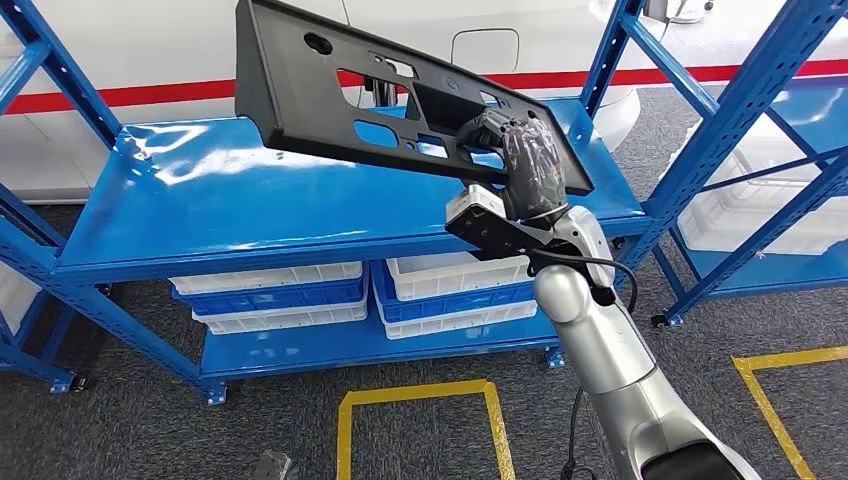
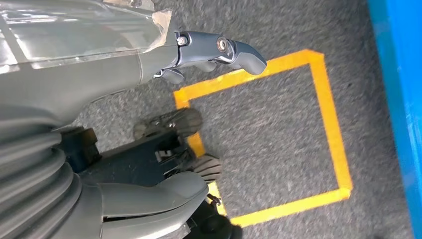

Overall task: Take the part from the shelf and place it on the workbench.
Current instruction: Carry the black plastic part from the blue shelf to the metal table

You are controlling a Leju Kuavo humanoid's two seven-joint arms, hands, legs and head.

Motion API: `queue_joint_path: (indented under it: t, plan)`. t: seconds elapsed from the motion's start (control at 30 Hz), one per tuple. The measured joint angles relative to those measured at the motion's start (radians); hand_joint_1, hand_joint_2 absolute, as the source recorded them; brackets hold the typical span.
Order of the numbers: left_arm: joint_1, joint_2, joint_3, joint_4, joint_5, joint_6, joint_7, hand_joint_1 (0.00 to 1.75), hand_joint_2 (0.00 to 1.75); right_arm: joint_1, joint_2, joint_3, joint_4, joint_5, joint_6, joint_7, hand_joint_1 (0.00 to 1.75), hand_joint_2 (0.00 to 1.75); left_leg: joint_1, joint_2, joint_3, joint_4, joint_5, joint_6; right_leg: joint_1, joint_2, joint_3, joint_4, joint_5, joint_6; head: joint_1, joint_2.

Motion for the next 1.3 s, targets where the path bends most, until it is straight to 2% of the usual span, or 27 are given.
queue_joint_path:
  t: [0.03, 0.07, 0.1, 0.17, 0.2, 0.27, 0.33, 0.37, 0.43, 0.5, 0.53, 0.57, 0.6, 0.63, 0.7, 0.73, 0.8, 0.9, 0.93, 0.97, 1.0, 1.07, 1.1, 1.13, 1.17, 1.23, 1.3]
  plan:
    - [0.0, -0.001, 0.0, 0.0, 0.0, 0.0, 0.0, 0.0, 1.75, 0.006, -0.001, -0.002, 0.0, -0.003, -0.001, -0.001, 1.75, 1.75, 0.0, 0.001, -0.015, 0.001, 0.011, -0.001, -0.001, 0.0, -0.007, 0.052, -0.018, 0.006, 0.0, 0.0]
    - [0.0, -0.001, 0.0, 0.0, 0.0, 0.0, 0.001, 0.0, 1.75, 0.012, -0.003, -0.004, 0.0, -0.005, -0.001, -0.002, 1.75, 1.75, 0.0, 0.001, -0.03, 0.002, 0.022, -0.003, -0.003, 0.0, 0.0, 0.074, -0.017, 0.016, 0.001, 0.0]
    - [0.0, -0.001, 0.0, 0.0, 0.0, 0.0, 0.002, 0.0, 1.75, 0.015, -0.004, -0.006, 0.0, -0.007, -0.002, -0.003, 1.75, 1.75, 0.001, 0.001, -0.044, 0.003, 0.033, -0.006, -0.005, 0.0, 0.027, 0.057, -0.002, 0.027, 0.001, 0.0]
    - [0.0, -0.002, 0.0, 0.0, 0.0, 0.0, 0.003, 0.0, 1.75, 0.02, -0.004, -0.01, 0.0, -0.014, -0.006, -0.009, 1.75, 1.75, 0.001, 0.002, -0.07, 0.008, 0.052, -0.015, -0.01, 0.0, 0.128, -0.065, 0.025, 0.043, 0.001, 0.0]
    - [-0.001, -0.002, -0.001, 0.0, -0.001, 0.001, 0.003, 0.0, 1.75, 0.023, -0.004, -0.013, 0.0, -0.019, -0.01, -0.013, 1.75, 1.75, 0.0, 0.002, -0.08, 0.011, 0.061, -0.021, -0.008, 0.001, 0.181, -0.141, 0.025, 0.042, 0.0, 0.0]
    - [-0.003, -0.003, -0.001, 0.0, 0.0, 0.002, 0.0, 0.0, 1.75, 0.038, -0.003, -0.016, 0.0, -0.03, -0.022, -0.028, 1.75, 1.75, -0.004, 0.002, -0.091, 0.01, 0.081, -0.031, -0.003, 0.003, 0.235, -0.231, 0.013, 0.032, -0.002, 0.0]
    - [-0.005, -0.004, -0.001, 0.0, 0.001, -0.002, -0.009, 0.0, 1.75, 0.066, -0.001, -0.018, 0.001, -0.029, -0.039, -0.044, 1.75, 1.75, -0.002, 0.0, -0.098, 0.006, 0.096, -0.041, -0.006, 0.003, 0.226, -0.241, 0.023, 0.016, -0.004, 0.0]
    - [-0.007, -0.005, -0.001, 0.0, 0.003, -0.006, -0.016, 0.0, 1.75, 0.079, 0.002, -0.019, 0.002, -0.02, -0.046, -0.049, 1.75, 1.75, 0.0, -0.001, -0.104, 0.013, 0.084, -0.047, -0.01, 0.002, 0.219, -0.24, 0.031, 0.006, -0.005, 0.0]
    - [-0.019, -0.009, 0.0, 0.0, 0.005, -0.014, -0.035, 0.0, 1.75, 0.101, 0.014, -0.022, -0.004, 0.005, -0.054, -0.051, 1.75, 1.75, 0.004, -0.004, -0.133, 0.088, 0.007, -0.06, -0.016, -0.001, 0.203, -0.24, 0.051, -0.014, -0.006, 0.0]
    - [-0.038, -0.014, 0.0, 0.0, 0.004, -0.014, -0.043, 0.0, 1.75, 0.121, 0.028, -0.028, -0.017, 0.023, -0.053, -0.045, 1.75, 1.75, 0.007, -0.005, -0.17, 0.229, -0.089, -0.069, -0.011, -0.003, 0.182, -0.239, 0.069, -0.023, -0.008, 0.0]
    - [-0.044, -0.017, -0.001, 0.0, 0.004, -0.015, -0.043, 0.0, 1.75, 0.133, 0.033, -0.032, -0.023, 0.029, -0.052, -0.045, 1.75, 1.75, 0.009, -0.005, -0.178, 0.285, -0.112, -0.072, -0.01, -0.004, 0.173, -0.239, 0.077, -0.024, -0.008, 0.0]
    - [-0.048, -0.018, -0.001, 0.0, 0.003, -0.017, -0.044, 0.0, 1.75, 0.146, 0.037, -0.037, -0.028, 0.034, -0.052, -0.046, 1.75, 1.75, 0.011, -0.005, -0.171, 0.312, -0.119, -0.073, -0.009, -0.005, 0.165, -0.239, 0.084, -0.023, -0.008, 0.0]
    - [-0.048, -0.018, -0.001, 0.0, 0.003, -0.02, -0.044, 0.0, 1.75, 0.159, 0.041, -0.041, -0.032, 0.039, -0.052, -0.048, 1.75, 1.75, 0.012, -0.005, -0.146, 0.298, -0.108, -0.072, -0.009, -0.005, 0.156, -0.238, 0.091, -0.021, -0.008, 0.0]
    - [-0.048, -0.018, -0.001, 0.0, 0.003, -0.023, -0.045, 0.0, 1.75, 0.171, 0.043, -0.045, -0.036, 0.043, -0.053, -0.051, 1.75, 1.75, 0.013, -0.005, -0.103, 0.25, -0.088, -0.069, -0.009, -0.004, 0.148, -0.238, 0.098, -0.019, -0.009, 0.0]
    - [-0.051, -0.017, -0.001, 0.0, 0.002, -0.025, -0.049, 0.0, 1.75, 0.187, 0.048, -0.054, -0.044, 0.046, -0.054, -0.058, 1.75, 1.75, 0.01, -0.009, 0.002, 0.105, -0.061, -0.058, -0.009, -0.002, 0.133, -0.237, 0.111, -0.011, -0.01, 0.0]
    - [-0.053, -0.017, -0.001, 0.0, 0.001, -0.025, -0.051, 0.0, 1.75, 0.19, 0.05, -0.058, -0.048, 0.044, -0.055, -0.062, 1.75, 1.75, 0.007, -0.011, 0.038, 0.049, -0.058, -0.052, -0.008, -0.002, 0.128, -0.236, 0.117, -0.006, -0.01, 0.0]
    - [-0.054, -0.016, -0.001, 0.0, -0.001, -0.025, -0.052, 0.0, 1.75, 0.193, 0.051, -0.062, -0.051, 0.04, -0.055, -0.069, 1.75, 1.75, 0.003, -0.014, 0.065, 0.003, -0.063, -0.046, -0.005, -0.002, 0.122, -0.236, 0.124, 0.0, -0.008, 0.0]
    - [-0.054, -0.015, -0.002, 0.0, -0.002, -0.026, -0.053, 0.0, 1.75, 0.194, 0.053, -0.064, -0.051, 0.037, -0.056, -0.074, 1.75, 1.75, 0.002, -0.014, 0.063, 0.002, -0.062, -0.046, -0.007, -0.002, 0.12, -0.237, 0.128, 0.004, -0.008, 0.0]
    - [-0.05, -0.013, -0.005, 0.0, -0.008, -0.031, -0.057, 0.0, 1.75, 0.2, 0.056, -0.064, -0.051, 0.032, -0.059, -0.085, 1.75, 1.75, 0.0, -0.014, 0.059, -0.002, -0.055, -0.041, -0.007, -0.001, 0.119, -0.24, 0.135, 0.012, -0.009, 0.0]
    - [-0.046, -0.01, -0.01, 0.0, -0.017, -0.041, -0.069, 0.0, 1.75, 0.207, 0.059, -0.065, -0.052, 0.027, -0.063, -0.099, 1.75, 1.75, 0.0, -0.011, 0.053, -0.008, -0.041, -0.031, -0.007, -0.001, 0.107, -0.225, 0.122, 0.015, -0.007, 0.0]
    - [-0.043, -0.008, -0.018, 0.0, -0.027, -0.055, -0.087, 0.0, 1.75, 0.213, 0.063, -0.064, -0.052, 0.026, -0.068, -0.11, 1.75, 1.75, 0.0, -0.008, 0.042, -0.014, -0.024, -0.02, -0.007, 0.0, 0.087, -0.181, 0.092, 0.015, -0.005, 0.0]
    - [-0.046, -0.008, -0.035, -0.001, -0.037, -0.079, -0.124, 0.0, 1.75, 0.208, 0.069, -0.06, -0.054, 0.029, -0.065, -0.099, 1.75, 1.75, 0.002, -0.001, 0.009, -0.022, 0.015, -0.006, -0.006, 0.0, 0.03, -0.017, -0.002, 0.01, 0.0, 0.0]
    - [-0.053, -0.012, -0.04, -0.001, -0.033, -0.084, -0.128, 0.0, 1.75, 0.197, 0.071, -0.057, -0.055, 0.025, -0.055, -0.084, 1.75, 1.75, 0.002, 0.0, -0.009, -0.022, 0.028, -0.008, -0.008, 0.0, 0.02, 0.044, -0.025, 0.015, 0.002, 0.0]
    - [-0.06, -0.017, -0.043, -0.002, -0.028, -0.085, -0.123, 0.0, 1.75, 0.183, 0.072, -0.055, -0.057, 0.014, -0.042, -0.072, 1.75, 1.75, 0.002, 0.001, -0.026, -0.02, 0.041, -0.011, -0.01, 0.0, 0.03, 0.062, -0.024, 0.025, 0.002, 0.0]
    - [-0.065, -0.02, -0.043, -0.002, -0.024, -0.085, -0.113, 0.0, 1.75, 0.169, 0.075, -0.054, -0.058, -0.005, -0.03, -0.069, 1.75, 1.75, 0.004, 0.001, -0.041, -0.018, 0.052, -0.015, -0.012, 0.0, 0.066, 0.025, -0.003, 0.037, 0.001, 0.0]
    - [-0.071, -0.022, -0.044, -0.005, -0.016, -0.078, -0.103, 0.0, 1.75, 0.14, 0.085, -0.05, -0.052, -0.038, -0.016, -0.075, 1.75, 1.75, 0.005, 0.001, -0.069, -0.008, 0.069, -0.027, -0.016, 0.0, 0.171, -0.118, 0.026, 0.052, 0.002, 0.0]
    - [-0.076, -0.021, -0.043, -0.009, 0.001, -0.058, -0.112, 0.0, 1.75, 0.109, 0.101, -0.044, -0.027, -0.056, -0.009, -0.087, 1.75, 1.75, 0.003, 0.004, -0.089, -0.001, 0.088, -0.04, -0.009, 0.005, 0.234, -0.222, 0.021, 0.044, 0.0, 0.0]
